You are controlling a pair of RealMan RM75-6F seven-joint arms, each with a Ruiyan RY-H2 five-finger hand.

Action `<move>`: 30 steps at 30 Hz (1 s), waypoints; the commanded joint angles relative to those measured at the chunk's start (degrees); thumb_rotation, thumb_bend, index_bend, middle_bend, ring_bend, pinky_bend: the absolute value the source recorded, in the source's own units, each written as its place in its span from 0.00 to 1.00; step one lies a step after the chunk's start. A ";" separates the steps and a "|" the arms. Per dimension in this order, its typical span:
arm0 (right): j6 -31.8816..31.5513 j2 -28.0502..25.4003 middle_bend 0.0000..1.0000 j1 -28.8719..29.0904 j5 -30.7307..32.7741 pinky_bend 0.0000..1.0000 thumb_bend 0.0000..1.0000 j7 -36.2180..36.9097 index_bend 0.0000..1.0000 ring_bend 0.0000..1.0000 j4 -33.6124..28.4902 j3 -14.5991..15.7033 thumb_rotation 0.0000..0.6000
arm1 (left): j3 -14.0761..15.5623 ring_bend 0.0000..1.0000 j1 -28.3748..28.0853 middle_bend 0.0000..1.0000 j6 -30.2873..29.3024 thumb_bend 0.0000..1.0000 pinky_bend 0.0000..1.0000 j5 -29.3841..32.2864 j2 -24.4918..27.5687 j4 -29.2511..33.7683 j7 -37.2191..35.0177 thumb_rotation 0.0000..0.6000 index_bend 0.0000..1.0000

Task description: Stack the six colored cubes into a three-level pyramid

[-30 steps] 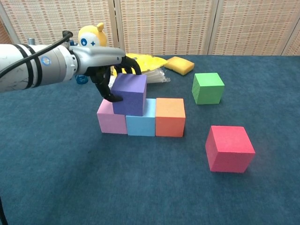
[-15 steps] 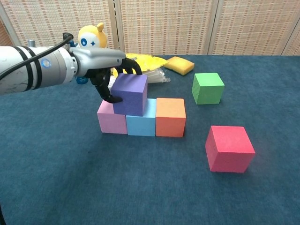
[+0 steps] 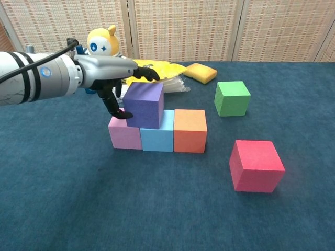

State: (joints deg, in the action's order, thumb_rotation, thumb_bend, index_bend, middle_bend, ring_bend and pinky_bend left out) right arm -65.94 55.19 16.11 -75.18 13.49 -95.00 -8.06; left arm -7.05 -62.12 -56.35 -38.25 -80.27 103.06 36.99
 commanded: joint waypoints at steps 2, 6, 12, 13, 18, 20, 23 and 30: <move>0.10 0.02 0.22 0.05 -0.14 0.43 0.17 0.18 0.09 0.24 0.11 0.03 1.00 | -0.08 0.00 0.36 0.00 -0.48 0.33 0.29 -0.35 0.76 1.03 -0.45 1.00 0.00; 0.08 -0.20 0.22 0.13 -0.55 0.43 0.17 0.48 0.09 0.24 -0.06 0.03 1.00 | -0.50 0.00 1.66 0.00 -1.14 0.33 0.27 -1.68 2.67 3.00 -2.64 1.00 0.00; 0.21 -1.12 0.22 0.43 -1.37 0.43 0.17 1.52 0.10 0.24 -0.44 -0.16 1.00 | -0.45 0.00 6.28 0.01 -4.34 0.34 0.24 -8.02 6.36 4.82 -8.67 1.00 0.01; 0.35 -1.27 0.23 0.54 -1.66 0.43 0.17 1.83 0.10 0.24 -0.44 -0.15 1.00 | -0.31 0.00 7.29 0.02 -5.26 0.34 0.24 -9.34 6.77 4.79 -9.76 1.00 0.02; 3.03 -2.31 0.26 2.07 -4.53 0.44 0.17 2.88 0.16 0.25 -0.75 0.84 1.00 | 1.48 0.05 13.46 0.10 -10.87 0.33 0.24 -17.43 8.74 2.94 -15.49 1.00 0.11; 4.02 -2.59 0.27 2.79 -5.86 0.45 0.17 2.64 0.17 0.25 -1.45 1.32 1.00 | 2.66 0.06 15.92 0.13 -12.73 0.33 0.25 -20.66 9.63 1.90 -17.51 1.00 0.14; 5.08 -2.98 0.27 3.78 -7.22 0.45 0.17 2.66 0.18 0.26 -2.77 1.64 1.00 | 4.39 0.06 19.04 0.15 -14.97 0.33 0.25 -25.03 10.77 -0.09 -19.72 1.00 0.17; 8.33 -3.10 0.28 7.19 -7.71 0.45 0.17 -0.75 0.24 0.26 -5.11 1.10 1.00 | 7.20 0.10 26.55 0.19 -21.14 0.33 0.25 -33.10 11.76 -4.57 -26.73 1.00 0.22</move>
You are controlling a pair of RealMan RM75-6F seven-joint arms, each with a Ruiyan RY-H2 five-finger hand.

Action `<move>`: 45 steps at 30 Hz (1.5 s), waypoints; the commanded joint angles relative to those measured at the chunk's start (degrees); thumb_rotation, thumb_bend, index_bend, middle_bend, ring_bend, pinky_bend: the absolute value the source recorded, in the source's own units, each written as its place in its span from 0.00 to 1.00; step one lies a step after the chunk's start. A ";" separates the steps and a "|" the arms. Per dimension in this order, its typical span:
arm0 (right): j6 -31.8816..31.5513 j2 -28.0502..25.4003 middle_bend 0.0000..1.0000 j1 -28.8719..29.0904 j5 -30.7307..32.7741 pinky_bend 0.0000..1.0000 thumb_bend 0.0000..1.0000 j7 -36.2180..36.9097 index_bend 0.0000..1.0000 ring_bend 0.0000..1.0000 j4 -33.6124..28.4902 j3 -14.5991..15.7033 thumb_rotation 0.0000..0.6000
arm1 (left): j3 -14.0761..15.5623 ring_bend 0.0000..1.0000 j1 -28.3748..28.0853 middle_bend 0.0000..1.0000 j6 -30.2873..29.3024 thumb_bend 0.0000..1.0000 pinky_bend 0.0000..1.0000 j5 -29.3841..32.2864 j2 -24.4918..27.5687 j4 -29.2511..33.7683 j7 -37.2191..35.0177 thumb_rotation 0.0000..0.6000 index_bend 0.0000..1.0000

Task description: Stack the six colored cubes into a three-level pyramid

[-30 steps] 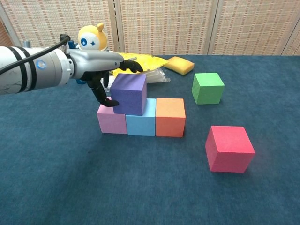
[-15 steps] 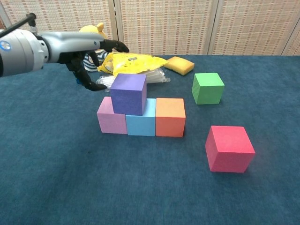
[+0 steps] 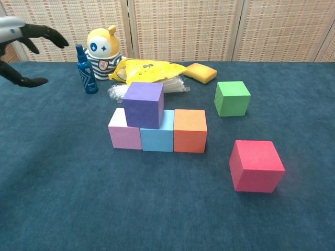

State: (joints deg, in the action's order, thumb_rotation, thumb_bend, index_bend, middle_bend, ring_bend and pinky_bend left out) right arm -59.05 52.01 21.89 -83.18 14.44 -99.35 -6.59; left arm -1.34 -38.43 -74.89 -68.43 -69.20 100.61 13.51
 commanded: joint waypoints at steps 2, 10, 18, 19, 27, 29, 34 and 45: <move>3.09 0.63 0.29 2.89 1.61 0.45 0.17 -3.22 0.25 0.26 -0.89 -1.05 1.00 | 2.30 0.10 4.52 0.19 -3.63 0.33 0.25 -4.89 1.01 -3.00 -4.97 1.00 0.22; 11.45 8.03 0.32 12.29 11.50 0.47 0.17 -13.04 0.30 0.29 4.46 -5.22 1.00 | 3.89 0.12 9.59 0.21 -6.21 0.33 0.25 -10.10 1.95 -3.67 -7.85 1.00 0.25; 18.11 17.16 0.32 21.67 23.56 0.47 0.17 -22.94 0.30 0.29 13.50 -7.07 1.00 | 3.26 0.13 12.82 0.22 -7.44 0.33 0.25 -12.09 2.33 -3.68 -9.27 1.00 0.25; 18.38 18.24 0.32 22.49 24.65 0.47 0.17 -23.97 0.30 0.29 14.85 -7.01 1.00 | 3.17 0.13 13.07 0.22 -7.31 0.33 0.25 -12.08 2.38 -3.70 -9.38 1.00 0.25; 21.00 25.80 0.31 28.67 33.69 0.47 0.17 -32.26 0.20 0.26 25.94 -5.65 1.00 | 1.87 0.13 14.55 0.21 -5.34 0.33 0.25 -10.92 2.36 -4.44 -10.67 1.00 0.25; 21.59 26.75 0.31 29.47 34.97 0.47 0.17 -33.01 0.20 0.26 27.56 -5.39 1.00 | 1.71 0.13 14.79 0.21 -5.04 0.33 0.25 -10.98 2.32 -4.55 -11.02 1.00 0.25; 23.78 30.45 0.31 31.95 37.52 0.47 0.17 -35.02 0.20 0.26 33.94 -4.24 1.00 | 1.17 0.13 15.40 0.20 -3.58 0.33 0.25 -10.65 2.21 -4.96 -11.75 1.00 0.25; 27.58 38.38 0.31 36.53 41.20 0.47 0.17 -37.11 0.25 0.27 43.55 -3.29 1.00 | -0.35 0.12 16.53 0.19 -2.27 0.33 0.25 -10.86 1.90 -5.98 -13.53 1.00 0.25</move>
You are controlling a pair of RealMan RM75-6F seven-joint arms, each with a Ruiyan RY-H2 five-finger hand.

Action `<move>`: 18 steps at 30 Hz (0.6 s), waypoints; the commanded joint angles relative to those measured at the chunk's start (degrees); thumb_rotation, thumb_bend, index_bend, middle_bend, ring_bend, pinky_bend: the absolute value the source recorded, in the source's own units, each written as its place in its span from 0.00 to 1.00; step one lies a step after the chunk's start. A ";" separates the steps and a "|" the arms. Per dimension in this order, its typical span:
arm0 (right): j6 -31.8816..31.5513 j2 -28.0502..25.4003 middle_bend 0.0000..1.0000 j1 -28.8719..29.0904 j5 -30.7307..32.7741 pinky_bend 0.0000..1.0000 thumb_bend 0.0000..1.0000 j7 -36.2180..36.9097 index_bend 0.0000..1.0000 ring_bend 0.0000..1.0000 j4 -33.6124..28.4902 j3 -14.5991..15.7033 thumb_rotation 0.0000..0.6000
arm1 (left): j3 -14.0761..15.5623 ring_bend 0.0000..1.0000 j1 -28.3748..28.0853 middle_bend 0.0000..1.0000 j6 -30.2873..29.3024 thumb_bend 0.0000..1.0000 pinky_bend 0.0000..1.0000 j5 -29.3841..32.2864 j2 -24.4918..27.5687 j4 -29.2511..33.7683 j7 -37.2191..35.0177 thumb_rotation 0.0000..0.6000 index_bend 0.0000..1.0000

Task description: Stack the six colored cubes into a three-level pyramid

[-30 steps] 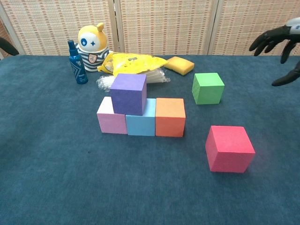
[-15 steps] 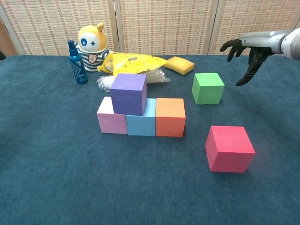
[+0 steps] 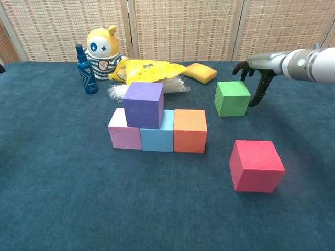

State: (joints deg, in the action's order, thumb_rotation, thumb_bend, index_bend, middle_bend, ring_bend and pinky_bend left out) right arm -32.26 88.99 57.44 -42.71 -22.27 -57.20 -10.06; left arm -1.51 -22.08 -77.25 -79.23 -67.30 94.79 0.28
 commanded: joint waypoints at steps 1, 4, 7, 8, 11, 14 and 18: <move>0.88 2.03 0.31 1.32 0.95 0.47 0.17 -0.58 0.26 0.28 2.11 0.21 1.00 | -0.28 0.12 0.28 0.19 0.12 0.33 0.25 -0.14 -0.03 -0.28 -0.51 1.00 0.25; 1.23 4.16 0.31 2.36 2.03 0.47 0.17 -1.16 0.31 0.29 4.77 0.20 1.00 | -0.44 0.12 0.64 0.19 0.24 0.33 0.25 -0.55 0.00 -0.63 -1.24 1.00 0.25; 1.51 6.16 0.31 3.21 3.27 0.47 0.17 -1.61 0.38 0.32 7.61 0.02 1.00 | -0.51 0.11 1.05 0.19 0.41 0.33 0.25 -0.94 0.10 -0.99 -2.33 1.00 0.25; 1.31 6.86 0.33 3.39 3.74 0.47 0.17 -1.80 0.41 0.33 8.57 -0.08 1.00 | -0.52 0.11 1.21 0.19 0.51 0.33 0.25 -1.05 0.13 -1.21 -2.71 1.00 0.25; 0.11 7.62 0.40 3.16 4.23 0.47 0.17 -1.29 0.51 0.38 9.19 -0.77 1.00 | -0.60 0.11 1.67 0.19 0.37 0.33 0.25 -1.52 0.30 -1.54 -3.46 1.00 0.25; -1.51 5.76 0.44 1.96 4.58 0.47 0.17 -0.27 0.57 0.41 5.60 -1.57 1.00 | -0.68 0.11 2.23 0.19 0.00 0.33 0.25 -1.88 0.43 -1.89 -3.88 1.00 0.25; -5.69 -0.98 0.47 -0.53 5.84 0.47 0.17 -0.02 0.60 0.44 -6.37 -2.44 1.00 | -0.81 0.11 2.95 0.19 -0.58 0.33 0.25 -2.21 0.43 -2.51 -3.69 1.00 0.25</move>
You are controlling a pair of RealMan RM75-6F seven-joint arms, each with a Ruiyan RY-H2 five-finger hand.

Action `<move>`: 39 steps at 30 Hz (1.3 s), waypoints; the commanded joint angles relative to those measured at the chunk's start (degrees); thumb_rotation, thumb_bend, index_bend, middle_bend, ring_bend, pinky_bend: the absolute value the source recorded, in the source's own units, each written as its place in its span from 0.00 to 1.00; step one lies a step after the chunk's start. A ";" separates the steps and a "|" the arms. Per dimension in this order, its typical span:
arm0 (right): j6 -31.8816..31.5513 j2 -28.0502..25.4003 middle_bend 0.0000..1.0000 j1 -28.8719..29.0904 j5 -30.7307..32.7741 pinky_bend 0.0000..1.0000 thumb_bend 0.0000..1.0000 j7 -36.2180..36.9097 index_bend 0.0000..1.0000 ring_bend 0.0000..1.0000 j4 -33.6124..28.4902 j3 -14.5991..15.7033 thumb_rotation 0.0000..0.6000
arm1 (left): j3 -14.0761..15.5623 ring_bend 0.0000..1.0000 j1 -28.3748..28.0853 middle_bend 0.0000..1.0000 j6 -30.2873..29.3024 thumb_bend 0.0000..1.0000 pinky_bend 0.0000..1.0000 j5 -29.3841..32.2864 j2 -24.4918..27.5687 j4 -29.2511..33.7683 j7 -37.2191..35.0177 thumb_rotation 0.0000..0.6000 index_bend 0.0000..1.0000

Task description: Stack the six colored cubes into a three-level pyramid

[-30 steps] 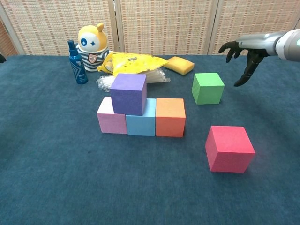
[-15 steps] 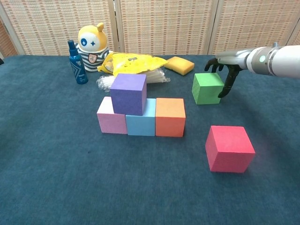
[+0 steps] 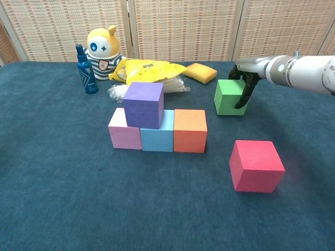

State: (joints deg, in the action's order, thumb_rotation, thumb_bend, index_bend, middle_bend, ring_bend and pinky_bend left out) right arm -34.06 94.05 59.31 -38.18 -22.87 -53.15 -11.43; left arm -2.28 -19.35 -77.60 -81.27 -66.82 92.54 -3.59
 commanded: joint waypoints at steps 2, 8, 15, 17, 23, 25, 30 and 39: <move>-6.12 -11.25 0.48 -3.71 2.83 0.47 0.17 0.15 0.61 0.44 -19.27 -1.38 1.00 | -0.05 0.11 0.51 0.19 -0.73 0.33 0.25 -0.72 -0.13 -0.78 1.07 1.00 0.25; -11.47 -23.64 0.49 -4.97 7.89 0.48 0.18 -2.62 0.62 0.46 -40.38 -1.25 1.00 | 0.37 0.11 1.18 0.19 -2.05 0.33 0.25 -3.02 -0.48 -1.91 3.54 1.00 0.25; -18.53 -26.51 0.50 -2.33 13.59 0.49 0.20 -7.70 0.63 0.47 -51.76 -0.18 1.00 | 1.40 0.11 1.89 0.19 -3.16 0.33 0.25 -6.35 -1.40 -2.55 4.70 1.00 0.25; -21.22 -25.60 0.50 -1.07 15.91 0.49 0.20 -9.77 0.63 0.47 -53.94 0.10 1.00 | 1.71 0.11 2.13 0.19 -3.41 0.33 0.25 -7.18 -1.55 -2.93 3.91 1.00 0.25; -29.02 -21.89 0.50 2.64 21.75 0.49 0.22 -16.11 0.63 0.48 -56.93 0.22 1.00 | 2.27 0.11 2.92 0.18 -4.02 0.33 0.25 -8.42 -1.59 -4.07 2.12 1.00 0.25; -30.46 -20.59 0.50 3.64 23.82 0.49 0.22 -17.24 0.63 0.48 -57.13 -0.30 1.00 | 2.32 0.11 3.28 0.18 -4.38 0.33 0.25 -8.60 -1.66 -4.61 1.11 1.00 0.25; -32.13 -17.52 0.50 5.93 27.66 0.49 0.22 -19.63 0.63 0.48 -56.18 -1.55 1.00 | 2.42 0.10 4.20 0.18 -5.40 0.33 0.25 -9.05 -2.06 -6.16 -1.27 1.00 0.25; -34.31 -12.74 0.50 9.62 31.84 0.49 0.22 -23.66 0.61 0.48 -53.12 -3.63 1.00 | 2.55 0.10 5.49 0.18 -6.54 0.33 0.25 -9.51 -2.42 -8.28 -4.25 1.00 0.25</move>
State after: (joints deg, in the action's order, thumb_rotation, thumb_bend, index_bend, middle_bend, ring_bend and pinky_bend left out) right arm -68.01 80.82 68.49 -6.65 -46.07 -106.72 -14.76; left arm 0.26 -13.99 -84.05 -90.76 -69.17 84.42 -7.67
